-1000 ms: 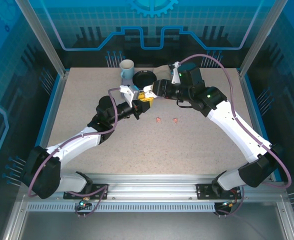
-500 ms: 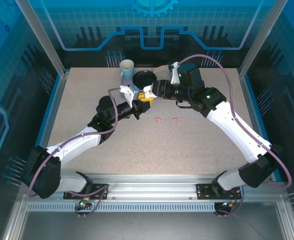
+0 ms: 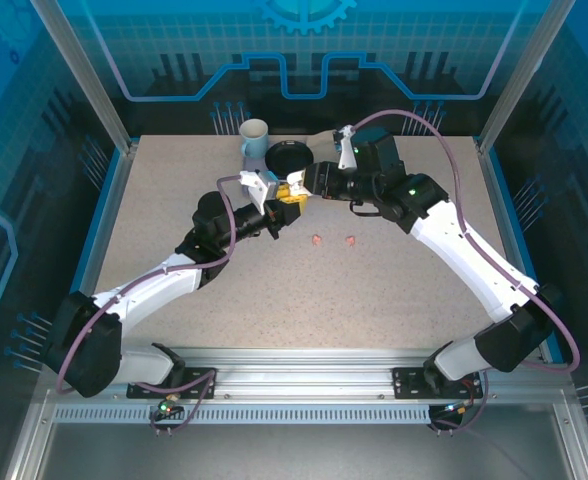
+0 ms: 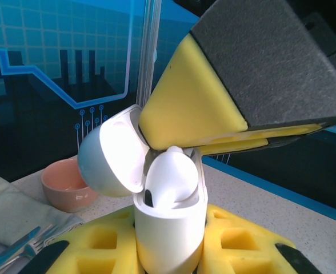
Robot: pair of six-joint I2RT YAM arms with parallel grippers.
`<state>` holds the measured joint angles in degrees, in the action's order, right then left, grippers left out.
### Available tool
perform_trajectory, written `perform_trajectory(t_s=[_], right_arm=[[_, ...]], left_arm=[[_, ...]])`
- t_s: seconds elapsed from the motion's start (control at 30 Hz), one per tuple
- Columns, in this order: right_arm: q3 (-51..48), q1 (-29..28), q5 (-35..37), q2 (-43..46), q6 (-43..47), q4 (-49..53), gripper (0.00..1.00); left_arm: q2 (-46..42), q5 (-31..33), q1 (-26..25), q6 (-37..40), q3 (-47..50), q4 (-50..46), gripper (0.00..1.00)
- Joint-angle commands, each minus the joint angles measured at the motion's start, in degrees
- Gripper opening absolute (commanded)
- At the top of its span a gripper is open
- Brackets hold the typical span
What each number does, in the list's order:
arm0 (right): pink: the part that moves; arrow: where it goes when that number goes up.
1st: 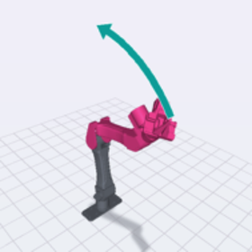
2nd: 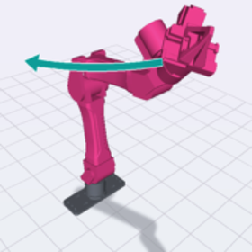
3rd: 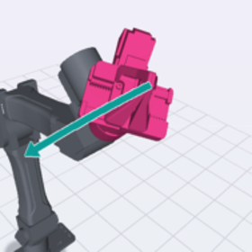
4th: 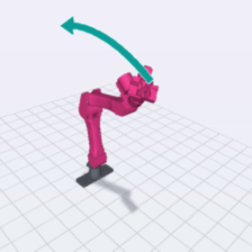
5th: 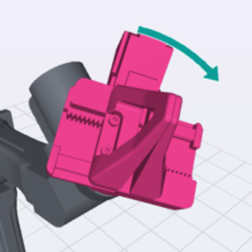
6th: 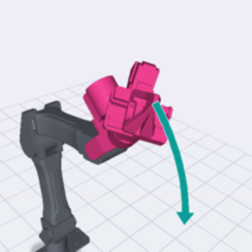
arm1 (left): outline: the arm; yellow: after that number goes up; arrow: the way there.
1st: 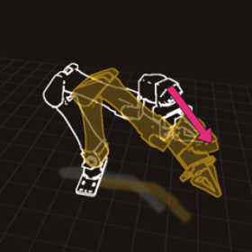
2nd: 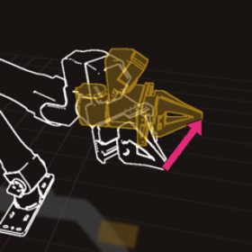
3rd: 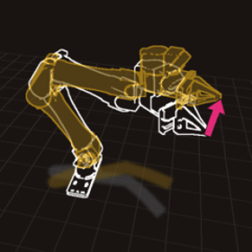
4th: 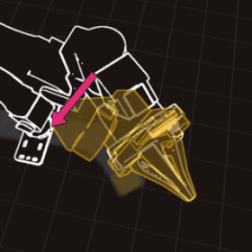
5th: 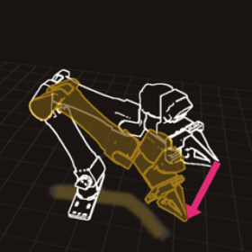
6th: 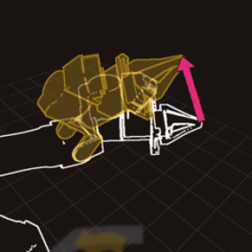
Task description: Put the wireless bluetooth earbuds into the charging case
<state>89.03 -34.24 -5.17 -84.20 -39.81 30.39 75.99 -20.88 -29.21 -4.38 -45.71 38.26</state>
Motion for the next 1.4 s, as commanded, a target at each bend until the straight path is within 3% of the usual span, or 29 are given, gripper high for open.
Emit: perform_trajectory(t_s=[0.0, 0.27, 0.5, 0.93, 1.1, 1.37], right_arm=[[0.8, -0.7, -0.5, 0.2, 1.2, -0.2, 0.32], [1.3, 0.9, 0.9, 2.6, 2.1, 0.1, 0.16], [2.8, 2.0, 0.4, 3.8, 6.2, 0.9, 0.09], [10.0, 0.8, -4.8, 4.2, 42.7, 13.4, 0.1], [10.2, -1.8, -0.4, 3.3, 51.7, 17.5, 0.08], [8.9, -6.1, 12.1, 0.3, 55.6, 15.7, 0.07]], left_arm=[[0.0, -1.0, -0.3, 0.8, -1.5, 1.6, 0.0], [0.0, -1.0, -0.3, 0.6, -1.4, 1.5, 0.0], [0.0, -0.9, -0.2, 1.0, -1.4, 1.1, 0.0], [-0.1, -3.1, -0.3, 3.8, -3.2, -3.3, 0.0], [-0.1, -4.7, -0.3, 4.4, -3.9, -5.3, 0.0], [-0.1, -7.0, -0.2, 4.3, -4.7, -7.2, 0.0]])
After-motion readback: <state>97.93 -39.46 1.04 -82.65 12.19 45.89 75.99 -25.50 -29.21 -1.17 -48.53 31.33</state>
